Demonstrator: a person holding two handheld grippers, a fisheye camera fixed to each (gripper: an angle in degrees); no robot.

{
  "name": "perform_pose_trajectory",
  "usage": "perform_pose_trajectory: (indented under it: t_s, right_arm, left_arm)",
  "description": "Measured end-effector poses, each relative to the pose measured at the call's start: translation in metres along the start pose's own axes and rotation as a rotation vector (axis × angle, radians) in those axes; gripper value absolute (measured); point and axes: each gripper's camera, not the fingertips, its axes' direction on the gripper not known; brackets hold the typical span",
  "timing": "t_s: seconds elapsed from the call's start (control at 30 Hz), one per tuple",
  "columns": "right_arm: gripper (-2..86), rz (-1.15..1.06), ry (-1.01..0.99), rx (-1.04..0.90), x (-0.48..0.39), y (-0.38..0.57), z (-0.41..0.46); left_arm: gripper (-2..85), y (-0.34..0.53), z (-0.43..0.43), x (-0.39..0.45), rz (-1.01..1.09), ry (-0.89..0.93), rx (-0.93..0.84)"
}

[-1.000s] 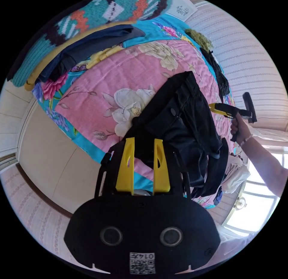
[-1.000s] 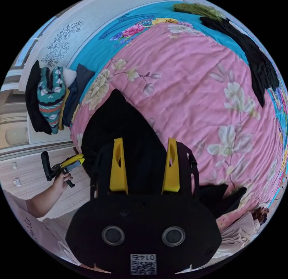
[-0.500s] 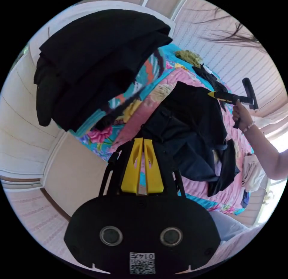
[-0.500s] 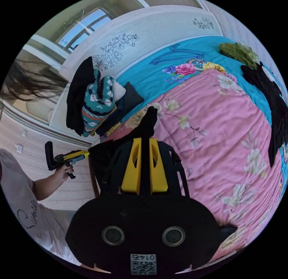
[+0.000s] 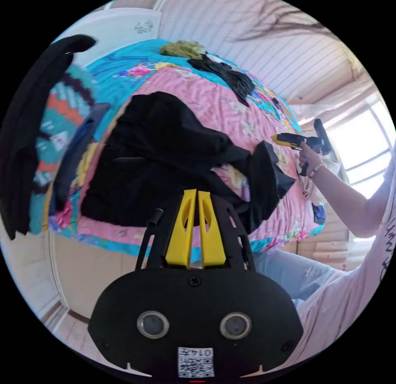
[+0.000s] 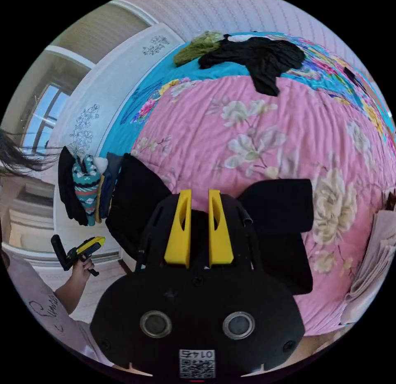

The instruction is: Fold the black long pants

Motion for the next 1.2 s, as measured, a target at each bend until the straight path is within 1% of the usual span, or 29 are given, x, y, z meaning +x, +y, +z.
perform_pose_trajectory:
  t_s: [0.03,0.07,0.1,0.17,0.23,0.3,0.37,0.4,0.43,0.47,0.57,0.63,0.7,0.77,0.8,0.87,0.93,0.97,1.03,1.07,1.1,1.17,1.2]
  right_arm:
    - [9.8,0.092,0.059,0.006,0.033,0.014,-0.015]
    - [10.8,0.136,0.079,0.006,0.048,0.019,-0.021]
    - [12.9,0.210,0.081,0.003,0.076,0.028,-0.032]
    - [15.6,0.292,0.040,0.014,0.110,0.034,-0.042]
    - [16.8,0.346,-0.069,0.048,0.140,0.035,-0.045]
    - [15.3,0.348,-0.114,0.019,0.154,0.029,-0.038]
    - [10.2,0.341,-0.128,-0.049,0.165,0.025,-0.022]
    - [7.6,0.313,-0.035,-0.080,0.169,0.027,-0.016]
    - [5.4,0.243,0.034,-0.048,0.168,0.032,-0.021]
    - [4.5,0.240,0.025,-0.048,0.171,0.034,-0.023]
    - [1.4,0.188,-0.088,-0.033,0.185,0.050,-0.053]
    - [0.6,0.170,-0.176,0.059,0.197,0.073,-0.094]
    - [0.4,0.149,-0.197,0.136,0.203,0.097,-0.131]
    - [0.2,0.122,-0.211,0.231,0.208,0.129,-0.174]
    - [0.2,0.109,-0.224,0.279,0.211,0.156,-0.204]
    - [0.2,0.143,-0.211,0.290,0.218,0.201,-0.241]
    - [0.3,0.306,-0.124,0.202,0.238,0.268,-0.270]
    - [0.3,0.363,-0.104,0.155,0.246,0.285,-0.273]
    - [0.2,0.586,-0.007,-0.011,0.269,0.346,-0.281]
    - [0.2,0.615,0.009,-0.037,0.273,0.356,-0.284]
    - [0.3,0.636,0.050,-0.049,0.274,0.367,-0.291]
    - [0.7,0.594,0.082,-0.009,0.272,0.363,-0.299]
    - [1.0,0.541,0.080,0.029,0.270,0.350,-0.302]
  left_arm:
    - [2.8,-0.012,0.022,0.024,0.050,0.078,-0.034]
    - [4.4,-0.023,0.045,0.047,0.083,0.143,-0.072]
    - [5.2,-0.028,0.057,0.058,0.096,0.165,-0.086]
    - [7.3,-0.042,0.102,0.096,0.121,0.211,-0.156]
    - [8.1,-0.048,0.135,0.117,0.121,0.227,-0.241]
    - [8.2,-0.051,0.166,0.133,0.132,0.203,-0.322]
    - [7.5,-0.052,0.194,0.144,0.150,0.156,-0.376]
    - [7.2,-0.053,0.198,0.146,0.158,0.146,-0.375]
    - [6.4,-0.055,0.204,0.150,0.178,0.130,-0.381]
    - [4.9,-0.057,0.208,0.156,0.207,0.128,-0.391]
    - [0.8,-0.062,0.209,0.174,0.293,0.118,-0.398]
    - [0.0,-0.062,0.202,0.188,0.377,0.120,-0.370]
    - [-0.3,-0.060,0.188,0.203,0.475,0.174,-0.319]
    - [-0.4,-0.053,0.169,0.219,0.583,0.302,-0.277]
    - [-0.3,-0.051,0.166,0.222,0.603,0.337,-0.286]
    - [0.0,-0.042,0.170,0.232,0.628,0.427,-0.381]
    - [0.1,-0.036,0.180,0.234,0.598,0.448,-0.436]
    - [0.1,-0.035,0.185,0.232,0.567,0.444,-0.441]
    - [0.2,-0.040,0.187,0.230,0.535,0.418,-0.423]
    - [0.4,-0.047,0.187,0.229,0.528,0.379,-0.401]
    - [0.5,-0.051,0.186,0.229,0.531,0.354,-0.388]
    - [1.4,-0.074,0.180,0.228,0.533,0.198,-0.317]
    - [2.0,-0.080,0.177,0.228,0.535,0.160,-0.288]
